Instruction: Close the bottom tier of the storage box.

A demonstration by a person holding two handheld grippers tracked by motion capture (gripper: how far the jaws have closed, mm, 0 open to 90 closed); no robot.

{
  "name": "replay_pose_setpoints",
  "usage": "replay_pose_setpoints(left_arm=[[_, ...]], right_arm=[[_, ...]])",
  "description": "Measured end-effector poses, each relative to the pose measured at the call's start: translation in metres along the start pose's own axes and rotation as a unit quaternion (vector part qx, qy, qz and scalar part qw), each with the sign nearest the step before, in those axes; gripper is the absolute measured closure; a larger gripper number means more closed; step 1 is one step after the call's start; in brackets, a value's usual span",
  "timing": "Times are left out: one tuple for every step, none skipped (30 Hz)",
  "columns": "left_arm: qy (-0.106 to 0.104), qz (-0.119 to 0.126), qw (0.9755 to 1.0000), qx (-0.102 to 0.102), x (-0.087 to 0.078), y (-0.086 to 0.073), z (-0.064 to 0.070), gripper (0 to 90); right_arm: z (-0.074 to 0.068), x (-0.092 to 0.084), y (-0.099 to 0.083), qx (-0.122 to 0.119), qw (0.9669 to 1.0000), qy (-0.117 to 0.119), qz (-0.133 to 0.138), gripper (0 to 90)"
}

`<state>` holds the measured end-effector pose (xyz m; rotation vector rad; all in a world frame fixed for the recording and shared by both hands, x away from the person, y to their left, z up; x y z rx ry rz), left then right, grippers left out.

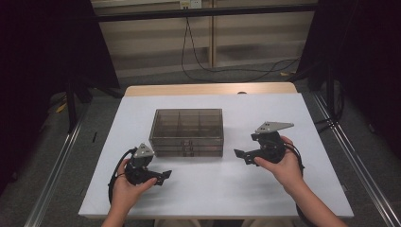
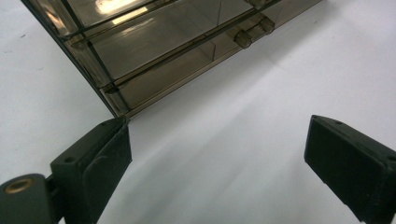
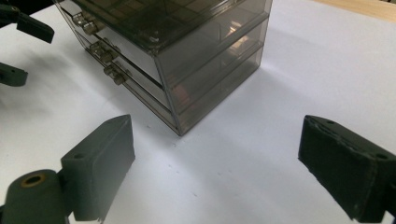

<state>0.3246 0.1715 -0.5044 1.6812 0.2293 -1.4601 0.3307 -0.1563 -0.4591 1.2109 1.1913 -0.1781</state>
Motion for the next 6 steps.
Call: replay_pose_setpoints(left_arm=[[0.000, -0.001, 1.0000, 0.000, 0.0002, -0.0004, 0.0001, 6.4], [0.000, -0.001, 1.0000, 0.000, 0.0002, -0.0004, 0.0001, 6.5], [-0.001, -0.002, 1.0000, 0.002, 0.0004, -0.0010, -0.0001, 6.4], [-0.002, -0.002, 1.0000, 0.001, 0.0007, -0.0014, -0.0004, 6.4], [-0.002, -0.002, 1.0000, 0.001, 0.0007, -0.0014, -0.0004, 6.4], [-0.001, 0.000, 1.0000, 0.000, 0.0010, -0.0012, -0.0004, 6.4]], right_arm=[[0.0002, 0.0006, -0.0026, 0.001, 1.0000, 0.000, 0.000, 9.9], [0.0002, 0.0006, -0.0026, 0.001, 1.0000, 0.000, 0.000, 9.9], [0.0003, 0.0012, -0.0054, 0.004, 1.0000, 0.004, 0.003, 9.8], [0.0002, 0.0016, -0.0063, 0.007, 1.0000, 0.006, 0.003, 9.7], [0.0003, 0.0019, -0.0074, 0.007, 1.0000, 0.006, 0.004, 9.7], [0.0003, 0.0019, -0.0074, 0.007, 1.0000, 0.006, 0.004, 9.7]])
Point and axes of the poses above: each handheld gripper's, and its own axes: x roughly forward along the jaws, y roughly out of its top, z roughly to its right, the point moved 7 cm from there along x, roughly forward along the jaws, and after that the axes turned 14 degrees about -z, right-handed, at the moved point
